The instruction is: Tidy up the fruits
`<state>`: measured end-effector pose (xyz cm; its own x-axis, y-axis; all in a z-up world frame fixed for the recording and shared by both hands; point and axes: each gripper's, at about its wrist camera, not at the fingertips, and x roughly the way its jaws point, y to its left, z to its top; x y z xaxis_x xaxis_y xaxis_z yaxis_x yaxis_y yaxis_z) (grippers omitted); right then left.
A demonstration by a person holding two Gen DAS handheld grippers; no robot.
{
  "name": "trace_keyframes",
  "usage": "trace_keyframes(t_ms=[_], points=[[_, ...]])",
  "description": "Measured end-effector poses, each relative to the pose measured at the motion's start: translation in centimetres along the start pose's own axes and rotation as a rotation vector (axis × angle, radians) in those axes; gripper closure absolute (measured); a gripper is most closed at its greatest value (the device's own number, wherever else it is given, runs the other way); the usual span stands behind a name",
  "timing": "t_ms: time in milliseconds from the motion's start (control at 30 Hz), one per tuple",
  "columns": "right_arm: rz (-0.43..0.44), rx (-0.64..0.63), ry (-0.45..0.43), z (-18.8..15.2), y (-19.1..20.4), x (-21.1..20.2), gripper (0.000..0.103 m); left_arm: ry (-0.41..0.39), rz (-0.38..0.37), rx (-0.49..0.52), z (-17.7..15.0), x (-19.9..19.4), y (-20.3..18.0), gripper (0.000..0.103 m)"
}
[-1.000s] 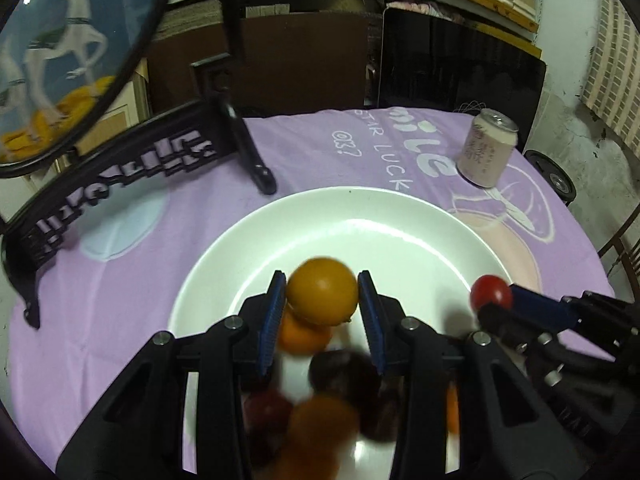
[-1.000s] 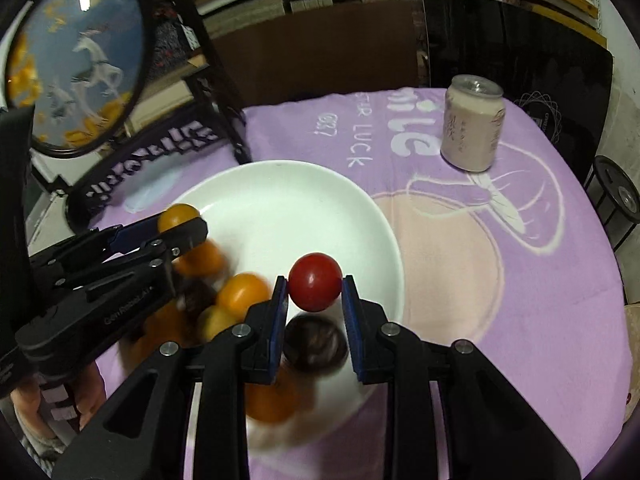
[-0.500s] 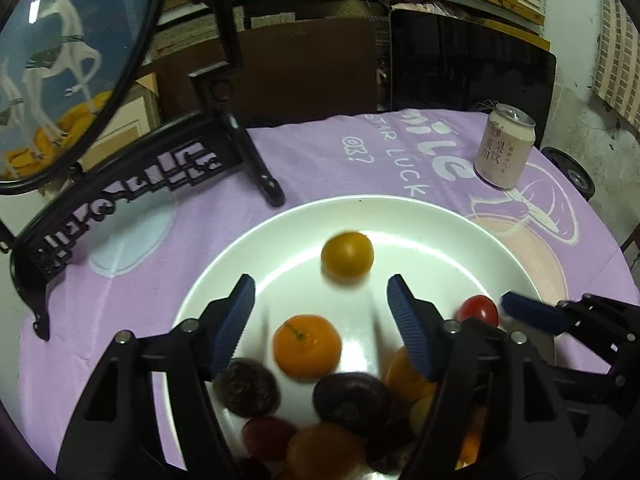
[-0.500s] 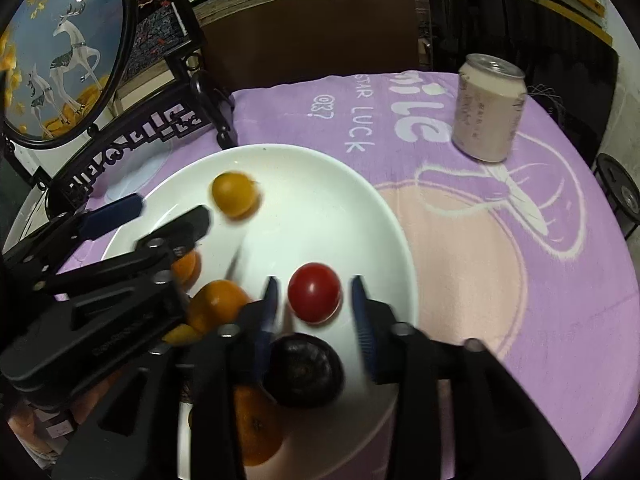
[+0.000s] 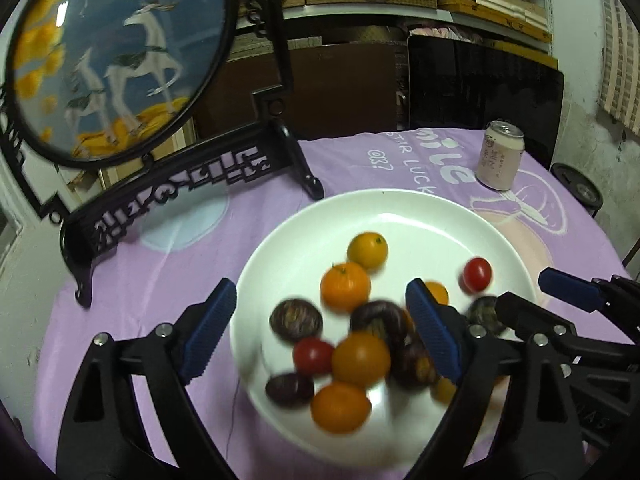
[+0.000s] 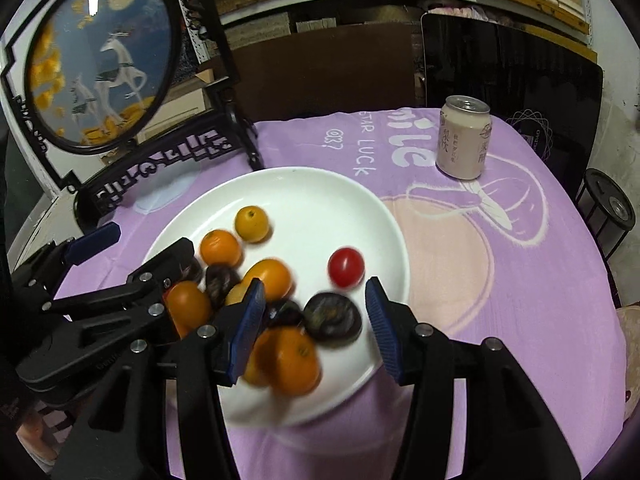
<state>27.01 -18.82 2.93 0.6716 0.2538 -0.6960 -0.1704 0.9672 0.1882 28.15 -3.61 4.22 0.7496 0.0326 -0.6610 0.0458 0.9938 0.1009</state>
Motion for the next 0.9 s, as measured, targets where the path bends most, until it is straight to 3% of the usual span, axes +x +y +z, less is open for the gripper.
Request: trace_keyframes(t_ms=[100, 333, 600, 900], points=[[0.000, -0.009, -0.020, -1.4, 0.6, -1.6, 0.050, -0.009, -0.017, -0.029, -1.4, -1.9, 0.7, 0.013], [0.011, -0.008, -0.069, -5.6, 1.9, -5.9, 0.048, -0.073, 0.030, -0.036, -6.0, -7.4, 1.7, 0.008], [0.014, -0.019, -0.114, -10.4, 3.5, -9.4, 0.046, -0.106, 0.034, -0.065, -11.0, -12.2, 2.5, 0.003], [0.006, -0.026, -0.181, -14.9, 3.9, -11.7, 0.042, -0.091, -0.025, -0.094, -15.0, -15.1, 2.9, 0.002]])
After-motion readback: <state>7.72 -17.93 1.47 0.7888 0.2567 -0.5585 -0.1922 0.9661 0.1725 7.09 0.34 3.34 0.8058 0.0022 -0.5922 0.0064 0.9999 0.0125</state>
